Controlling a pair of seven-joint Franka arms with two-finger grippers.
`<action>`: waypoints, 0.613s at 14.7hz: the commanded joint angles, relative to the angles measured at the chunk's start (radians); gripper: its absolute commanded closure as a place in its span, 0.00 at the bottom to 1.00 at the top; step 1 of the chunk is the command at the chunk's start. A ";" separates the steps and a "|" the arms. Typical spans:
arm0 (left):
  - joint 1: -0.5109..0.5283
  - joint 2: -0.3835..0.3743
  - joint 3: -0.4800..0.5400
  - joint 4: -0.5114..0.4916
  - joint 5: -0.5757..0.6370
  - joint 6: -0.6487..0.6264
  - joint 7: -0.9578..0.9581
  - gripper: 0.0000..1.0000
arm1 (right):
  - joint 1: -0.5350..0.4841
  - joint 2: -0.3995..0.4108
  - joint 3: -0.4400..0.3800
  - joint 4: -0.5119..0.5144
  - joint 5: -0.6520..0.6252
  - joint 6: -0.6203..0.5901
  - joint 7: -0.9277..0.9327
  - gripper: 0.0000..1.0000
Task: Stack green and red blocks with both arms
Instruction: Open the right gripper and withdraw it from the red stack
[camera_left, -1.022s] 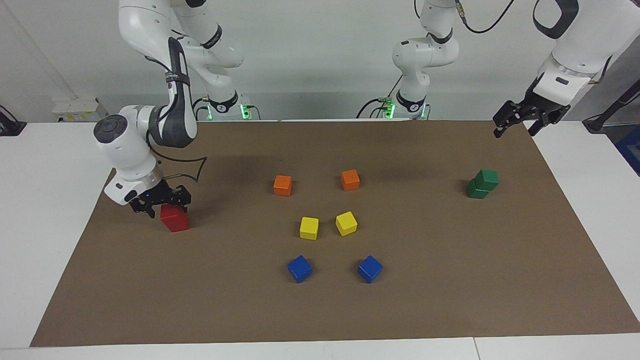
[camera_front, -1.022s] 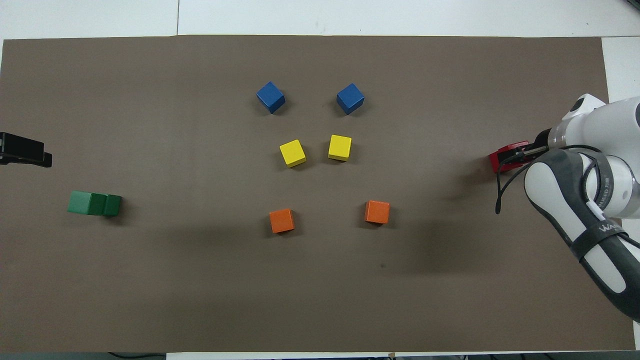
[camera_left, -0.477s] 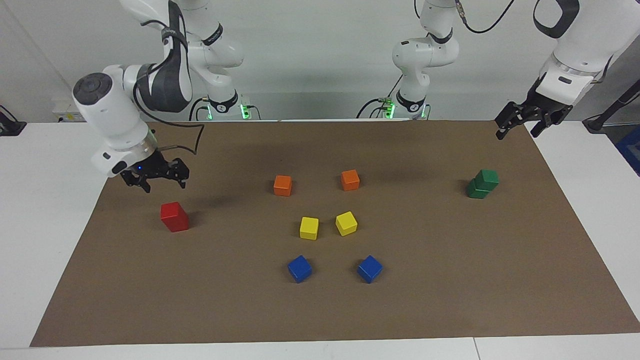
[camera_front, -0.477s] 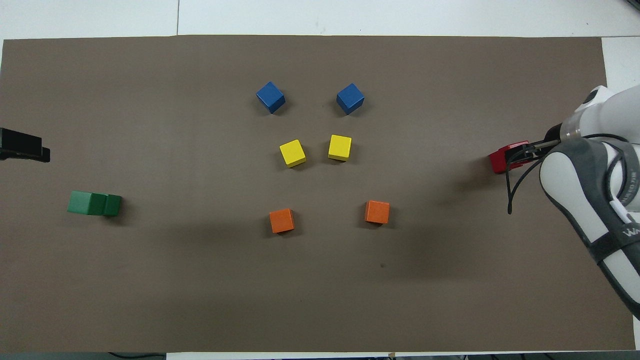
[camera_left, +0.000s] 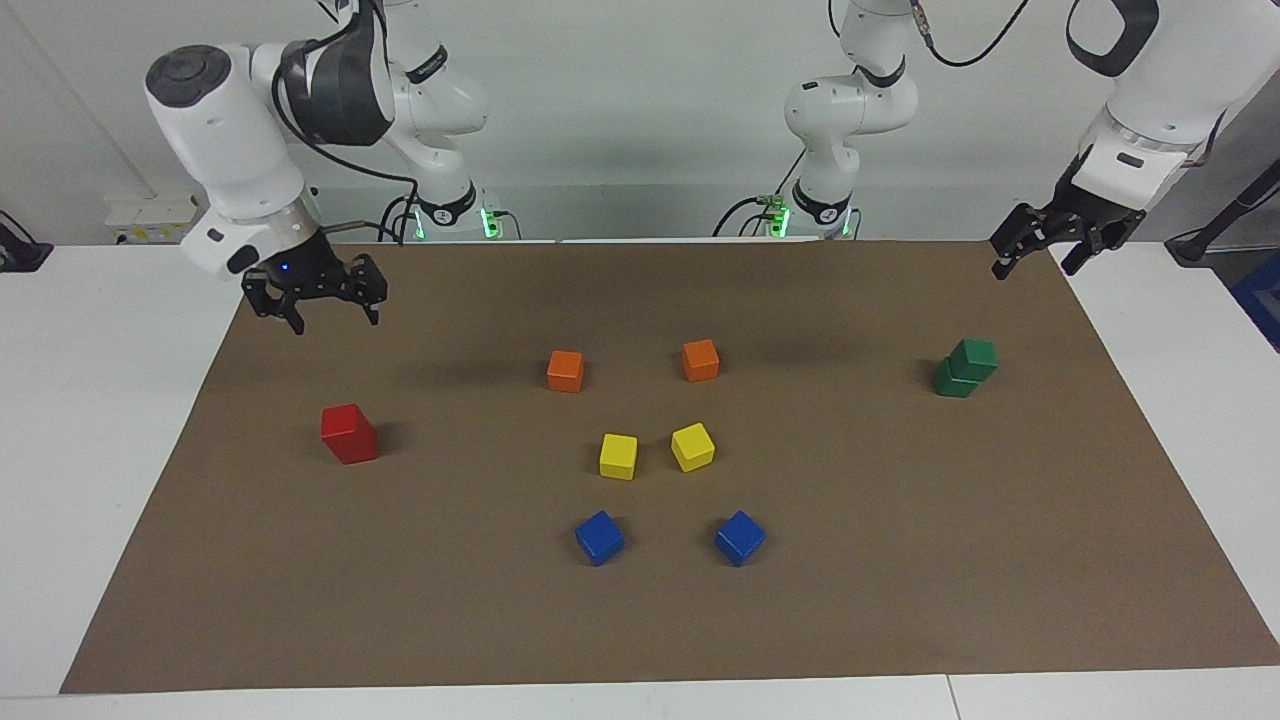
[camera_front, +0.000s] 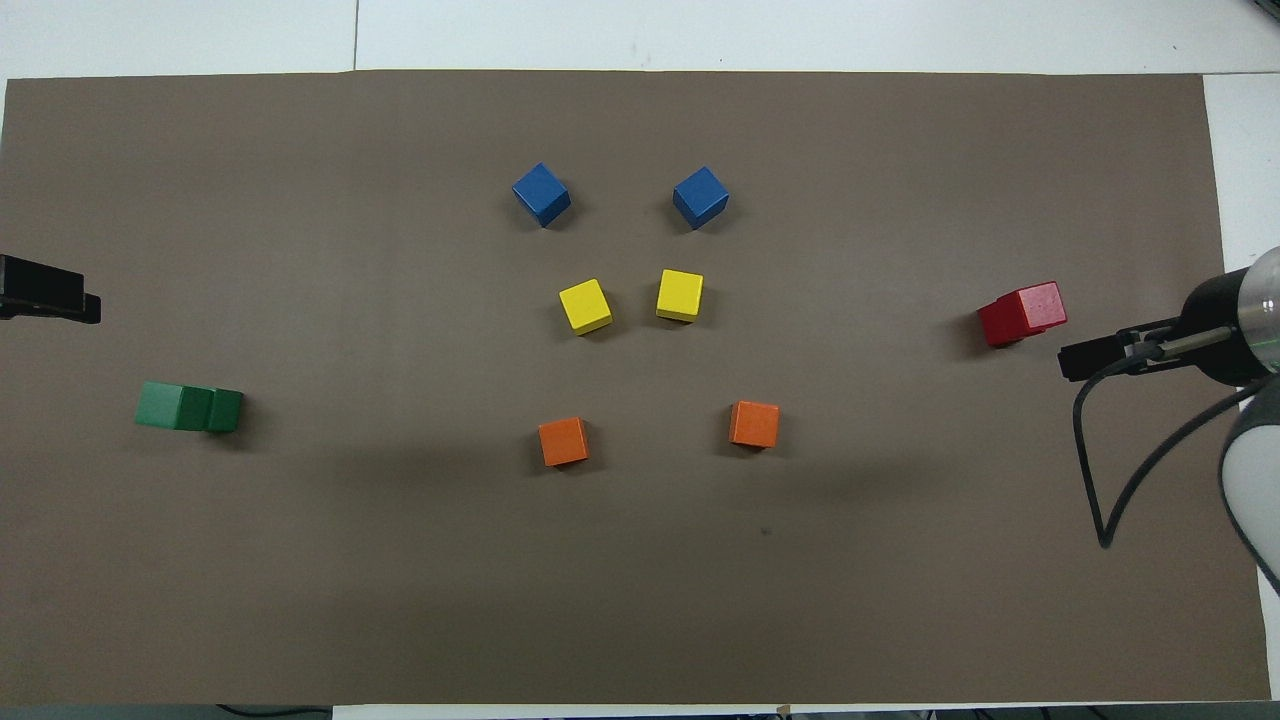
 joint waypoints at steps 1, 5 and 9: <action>-0.006 -0.007 0.007 -0.010 0.003 0.008 -0.006 0.00 | -0.008 0.061 0.003 0.055 0.001 -0.024 0.019 0.00; -0.011 -0.007 0.007 -0.008 0.000 0.008 -0.006 0.00 | -0.008 0.106 0.003 0.110 -0.002 -0.072 0.022 0.00; -0.018 -0.004 0.007 -0.002 0.000 0.009 -0.006 0.00 | -0.008 0.103 0.003 0.107 -0.004 -0.072 0.022 0.00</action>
